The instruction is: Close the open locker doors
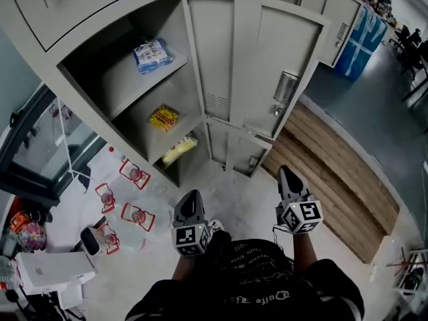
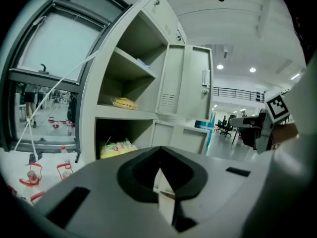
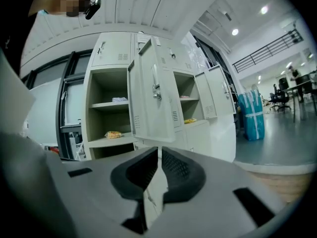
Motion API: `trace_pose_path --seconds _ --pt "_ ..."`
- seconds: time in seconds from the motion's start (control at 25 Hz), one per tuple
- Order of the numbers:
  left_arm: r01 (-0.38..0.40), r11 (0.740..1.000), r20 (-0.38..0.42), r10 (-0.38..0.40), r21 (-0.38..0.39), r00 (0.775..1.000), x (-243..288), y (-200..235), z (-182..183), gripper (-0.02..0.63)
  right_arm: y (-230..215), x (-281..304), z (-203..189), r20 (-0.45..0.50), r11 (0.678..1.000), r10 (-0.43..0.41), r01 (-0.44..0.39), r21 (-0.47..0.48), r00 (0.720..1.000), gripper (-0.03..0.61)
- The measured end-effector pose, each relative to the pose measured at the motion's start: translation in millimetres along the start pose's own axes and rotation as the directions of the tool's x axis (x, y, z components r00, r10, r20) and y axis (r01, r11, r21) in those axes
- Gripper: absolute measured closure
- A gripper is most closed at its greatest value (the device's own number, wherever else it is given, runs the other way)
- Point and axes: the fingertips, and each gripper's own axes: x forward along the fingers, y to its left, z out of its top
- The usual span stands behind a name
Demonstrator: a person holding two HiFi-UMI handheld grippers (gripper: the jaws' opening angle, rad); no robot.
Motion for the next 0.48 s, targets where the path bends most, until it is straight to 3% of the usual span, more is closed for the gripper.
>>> trace_pose_path --seconds 0.24,0.4,0.48 --pt "0.051 0.998 -0.023 -0.051 -0.033 0.998 24.6 26.1 0.3 0.606 -14.2 29.8 8.9 -0.007 0.999 -0.052 0.052 -0.004 0.999 0.568" --pt "0.065 0.998 -0.028 -0.066 -0.019 0.997 36.5 35.1 3.8 0.606 -19.5 50.2 19.5 0.0 0.999 -0.033 0.033 -0.023 0.999 0.468" --pt "0.062 0.998 -0.032 -0.062 -0.026 0.998 39.0 36.7 3.3 0.606 -23.5 57.6 24.6 -0.003 0.999 -0.022 0.022 -0.049 1.0 0.468"
